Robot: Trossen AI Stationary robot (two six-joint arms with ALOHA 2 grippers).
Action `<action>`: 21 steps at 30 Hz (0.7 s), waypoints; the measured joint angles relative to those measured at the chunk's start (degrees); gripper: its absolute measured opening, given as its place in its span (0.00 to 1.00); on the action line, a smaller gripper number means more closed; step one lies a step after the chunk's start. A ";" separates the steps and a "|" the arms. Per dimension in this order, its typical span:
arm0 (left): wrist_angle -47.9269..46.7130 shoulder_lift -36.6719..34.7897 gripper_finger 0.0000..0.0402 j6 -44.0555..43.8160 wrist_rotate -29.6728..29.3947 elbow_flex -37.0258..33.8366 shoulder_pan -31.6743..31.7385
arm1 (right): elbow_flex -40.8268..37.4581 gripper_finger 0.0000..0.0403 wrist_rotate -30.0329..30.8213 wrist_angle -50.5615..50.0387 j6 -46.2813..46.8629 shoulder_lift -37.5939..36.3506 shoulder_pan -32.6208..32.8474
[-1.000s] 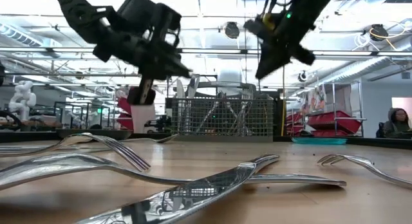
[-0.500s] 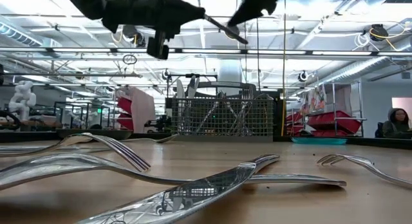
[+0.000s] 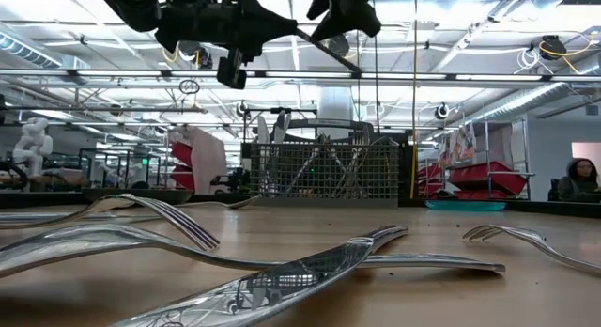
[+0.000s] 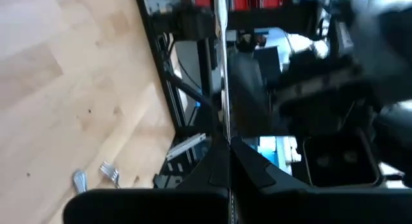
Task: Sort silverware
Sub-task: Put the table knife into the silverware organizer
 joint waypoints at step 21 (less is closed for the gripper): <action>8.58 -0.15 0.01 -7.65 0.85 0.07 1.28 | -0.02 0.59 -2.55 0.61 -0.48 -3.24 1.57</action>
